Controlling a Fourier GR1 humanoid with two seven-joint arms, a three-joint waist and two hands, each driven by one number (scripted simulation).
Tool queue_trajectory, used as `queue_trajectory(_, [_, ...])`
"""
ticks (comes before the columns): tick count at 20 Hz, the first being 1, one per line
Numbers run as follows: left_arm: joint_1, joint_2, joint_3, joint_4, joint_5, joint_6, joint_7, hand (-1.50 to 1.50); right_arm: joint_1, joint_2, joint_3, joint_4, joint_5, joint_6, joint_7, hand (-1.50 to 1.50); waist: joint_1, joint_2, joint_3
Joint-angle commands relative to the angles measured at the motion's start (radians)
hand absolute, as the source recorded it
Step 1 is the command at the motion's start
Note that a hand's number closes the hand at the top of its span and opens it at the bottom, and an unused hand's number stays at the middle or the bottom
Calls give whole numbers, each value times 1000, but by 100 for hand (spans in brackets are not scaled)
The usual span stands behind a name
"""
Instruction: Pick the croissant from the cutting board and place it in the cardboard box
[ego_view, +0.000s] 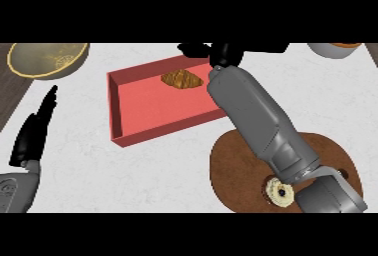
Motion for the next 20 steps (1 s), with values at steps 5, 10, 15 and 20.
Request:
queue_trajectory(5, [87,-4,50,-5,12,12,-15,0,156,2,-23,-171,-57,-49,-76,-150,-71,-25,-1])
queue_trajectory(10, [142,33,79,-72,38,-33,9,0,327,-135,-9,-399,-37,78,-6,-150,-91,-34,0])
queue_trajectory(15, [154,39,96,-54,30,-27,-14,0,622,-217,78,-717,-9,138,34,-150,-112,-37,-1])
queue_trajectory(20, [130,-26,55,-44,-22,29,-11,0,792,-337,116,-996,19,258,184,-150,-108,-31,-1])
